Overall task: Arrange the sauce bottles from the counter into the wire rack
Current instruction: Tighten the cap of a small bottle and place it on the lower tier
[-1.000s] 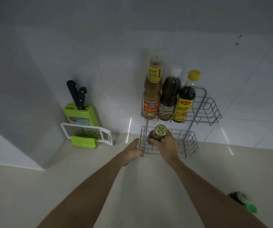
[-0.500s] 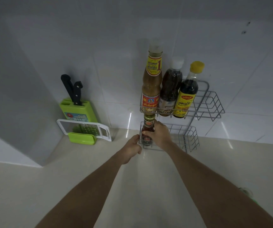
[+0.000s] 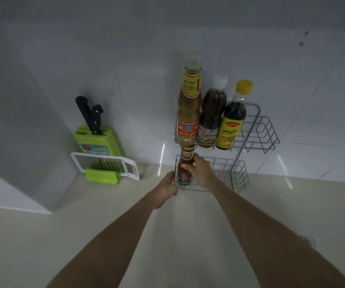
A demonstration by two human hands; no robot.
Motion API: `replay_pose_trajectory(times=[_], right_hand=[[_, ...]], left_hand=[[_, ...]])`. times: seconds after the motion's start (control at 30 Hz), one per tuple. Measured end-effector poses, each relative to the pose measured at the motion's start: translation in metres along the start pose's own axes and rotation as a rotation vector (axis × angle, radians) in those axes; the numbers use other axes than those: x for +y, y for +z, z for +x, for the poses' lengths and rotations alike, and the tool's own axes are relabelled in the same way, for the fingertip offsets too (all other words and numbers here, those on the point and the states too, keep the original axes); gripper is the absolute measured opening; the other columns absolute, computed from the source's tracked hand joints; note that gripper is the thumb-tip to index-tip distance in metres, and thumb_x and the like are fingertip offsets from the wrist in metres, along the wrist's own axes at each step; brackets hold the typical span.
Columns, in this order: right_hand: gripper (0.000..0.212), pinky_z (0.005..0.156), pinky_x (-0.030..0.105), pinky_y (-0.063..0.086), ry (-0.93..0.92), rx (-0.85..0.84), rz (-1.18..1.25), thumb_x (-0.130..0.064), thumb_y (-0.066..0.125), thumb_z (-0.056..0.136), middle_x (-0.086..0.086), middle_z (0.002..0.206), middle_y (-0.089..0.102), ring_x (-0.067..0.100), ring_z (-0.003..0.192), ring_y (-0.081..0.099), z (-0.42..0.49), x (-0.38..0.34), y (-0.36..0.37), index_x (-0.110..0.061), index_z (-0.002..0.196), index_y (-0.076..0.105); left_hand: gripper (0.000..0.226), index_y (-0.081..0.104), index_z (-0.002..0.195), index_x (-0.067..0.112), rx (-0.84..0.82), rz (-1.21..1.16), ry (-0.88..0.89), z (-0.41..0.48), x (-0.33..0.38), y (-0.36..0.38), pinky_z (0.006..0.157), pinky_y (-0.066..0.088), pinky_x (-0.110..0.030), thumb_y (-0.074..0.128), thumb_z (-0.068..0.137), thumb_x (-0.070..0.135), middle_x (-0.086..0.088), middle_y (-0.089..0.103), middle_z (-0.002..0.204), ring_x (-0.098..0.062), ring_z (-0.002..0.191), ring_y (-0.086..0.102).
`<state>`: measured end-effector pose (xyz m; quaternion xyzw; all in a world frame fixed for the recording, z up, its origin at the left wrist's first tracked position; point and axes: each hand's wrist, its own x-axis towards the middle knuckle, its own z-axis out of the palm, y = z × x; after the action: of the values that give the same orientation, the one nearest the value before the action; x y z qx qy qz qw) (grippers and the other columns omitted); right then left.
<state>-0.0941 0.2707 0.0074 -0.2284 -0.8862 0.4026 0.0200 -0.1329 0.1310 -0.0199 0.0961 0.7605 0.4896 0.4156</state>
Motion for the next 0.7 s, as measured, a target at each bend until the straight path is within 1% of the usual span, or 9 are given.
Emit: replay_pose_trajectory(times=[0.1,0.2,0.3,0.37,0.5,0.6,0.7], right_hand=[[0.045,0.1,0.043,0.047,-0.007,-0.012,-0.008,-0.029,0.061,0.09,0.015,0.127,0.06,0.031,0.117,0.057,0.001,-0.001,-0.002,-0.006,0.127,0.047],[0.044,0.1,0.042,0.047,-0.016,-0.024,-0.011,-0.027,0.06,0.091,0.015,0.127,0.06,0.03,0.117,0.057,0.001,-0.002,-0.001,-0.006,0.126,0.047],[0.044,0.101,0.043,0.047,-0.021,-0.03,0.012,-0.027,0.06,0.091,0.016,0.128,0.059,0.031,0.118,0.057,0.001,-0.002,0.002,-0.006,0.127,0.046],[0.044,0.099,0.041,0.047,-0.023,-0.025,0.025,-0.029,0.06,0.091,0.016,0.127,0.059,0.03,0.118,0.057,-0.001,-0.003,0.003,-0.005,0.127,0.046],[0.044,0.097,0.039,0.047,0.009,-0.015,0.078,-0.026,0.059,0.092,0.015,0.127,0.058,0.03,0.117,0.056,-0.003,-0.006,0.005,-0.007,0.128,0.045],[0.043,0.096,0.037,0.045,0.055,-0.027,0.135,-0.023,0.057,0.093,0.014,0.129,0.058,0.03,0.118,0.056,-0.006,-0.008,0.006,-0.008,0.13,0.042],[0.044,0.096,0.039,0.046,0.064,-0.03,0.146,-0.023,0.057,0.093,0.015,0.13,0.058,0.031,0.118,0.056,-0.007,-0.008,0.005,-0.008,0.131,0.041]], left_hand=[[0.087,0.02,0.15,0.014,-0.002,0.008,-0.004,-0.001,0.001,0.001,0.111,0.031,-0.038,0.044,0.072,-0.015,-0.005,0.028,0.157,-0.025,0.144,0.024],[0.085,0.019,0.15,0.014,-0.001,0.014,-0.005,-0.001,0.001,0.001,0.109,0.031,-0.036,0.044,0.074,-0.015,-0.006,0.027,0.156,-0.025,0.143,0.024],[0.084,0.021,0.15,0.016,-0.002,0.023,0.0,0.0,0.001,0.0,0.111,0.034,-0.039,0.044,0.075,-0.015,-0.008,0.031,0.154,-0.026,0.14,0.028],[0.084,0.022,0.15,0.017,0.002,0.032,0.003,-0.001,0.001,-0.001,0.111,0.035,-0.041,0.044,0.075,-0.014,-0.008,0.032,0.153,-0.026,0.14,0.029],[0.082,0.022,0.149,0.016,0.019,0.038,0.005,-0.006,0.005,-0.001,0.105,0.034,-0.034,0.044,0.076,-0.016,-0.009,0.031,0.154,-0.025,0.142,0.027],[0.081,0.023,0.149,0.015,0.023,0.047,0.013,-0.01,0.005,-0.001,0.101,0.035,-0.031,0.045,0.077,-0.015,-0.009,0.03,0.155,-0.024,0.142,0.027],[0.079,0.024,0.149,0.015,0.021,0.062,0.023,-0.015,0.006,-0.001,0.096,0.034,-0.028,0.045,0.079,-0.015,-0.009,0.031,0.154,-0.024,0.142,0.028]])
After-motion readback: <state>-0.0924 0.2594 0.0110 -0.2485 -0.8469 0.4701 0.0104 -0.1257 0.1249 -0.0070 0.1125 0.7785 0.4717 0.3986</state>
